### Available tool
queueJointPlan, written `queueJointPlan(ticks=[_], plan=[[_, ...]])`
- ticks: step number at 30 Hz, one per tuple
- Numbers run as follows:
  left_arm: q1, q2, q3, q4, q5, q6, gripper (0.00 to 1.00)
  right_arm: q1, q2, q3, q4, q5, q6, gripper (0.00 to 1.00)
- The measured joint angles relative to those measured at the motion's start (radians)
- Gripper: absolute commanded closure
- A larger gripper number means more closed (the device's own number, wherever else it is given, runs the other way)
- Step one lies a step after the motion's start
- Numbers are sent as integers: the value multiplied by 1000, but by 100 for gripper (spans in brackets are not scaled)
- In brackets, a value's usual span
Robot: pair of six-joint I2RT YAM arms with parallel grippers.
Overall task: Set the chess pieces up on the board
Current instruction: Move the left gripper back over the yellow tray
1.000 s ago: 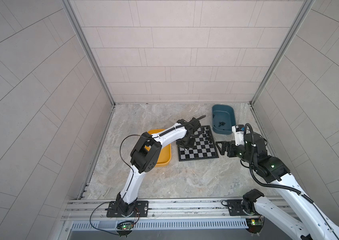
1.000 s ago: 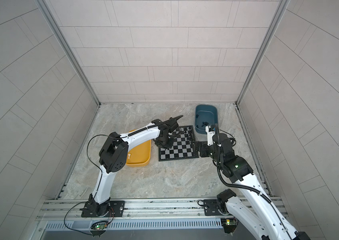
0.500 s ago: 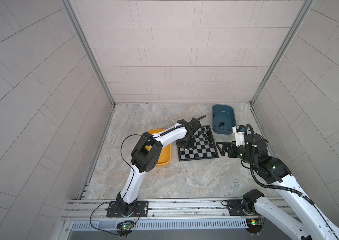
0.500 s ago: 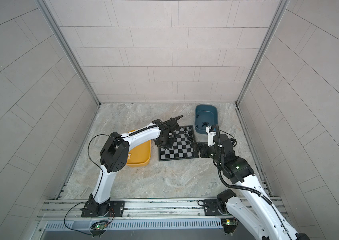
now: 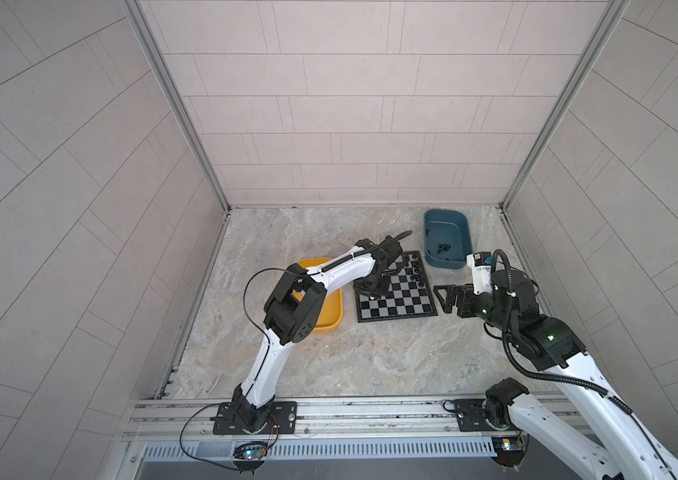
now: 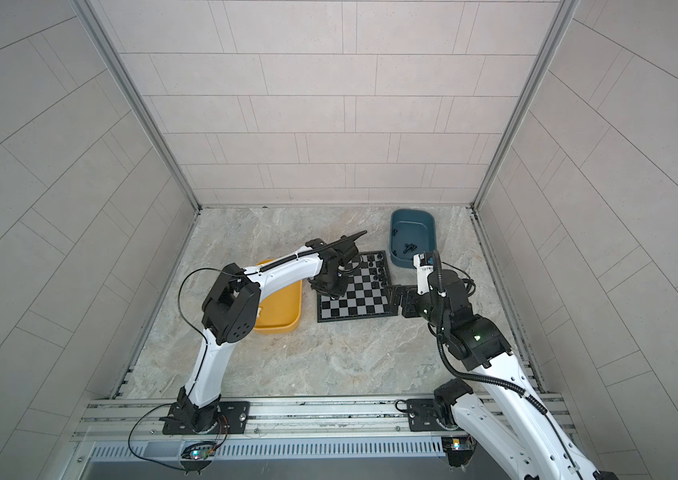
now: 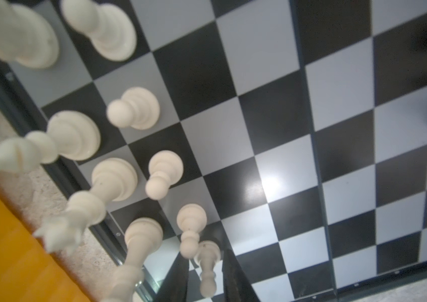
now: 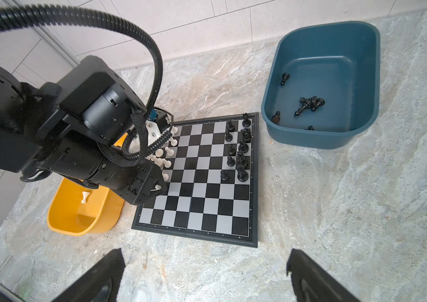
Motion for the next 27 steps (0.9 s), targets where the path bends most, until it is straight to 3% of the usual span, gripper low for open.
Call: queueJointPlan(ticks=[8, 13, 15, 18, 22, 27], plan=[[0, -110, -49, -1, 14, -7, 51, 0, 0, 0, -1, 5, 0, 1], [22, -412, -175, -4, -31, -56, 49, 0, 12, 0, 6, 3, 1, 2], [67, -541, -245, 11, -43, -85, 47, 0, 30, 0, 26, -8, 7, 3], [220, -691, -390, 80, -42, -126, 47, 8, 74, 0, 72, -29, 19, 4], [422, -630, -442, 115, -24, -167, 39, 23, 125, 0, 122, -55, 26, 4], [515, -426, -401, 132, -6, -178, 40, 31, 156, 0, 179, -83, 30, 5]])
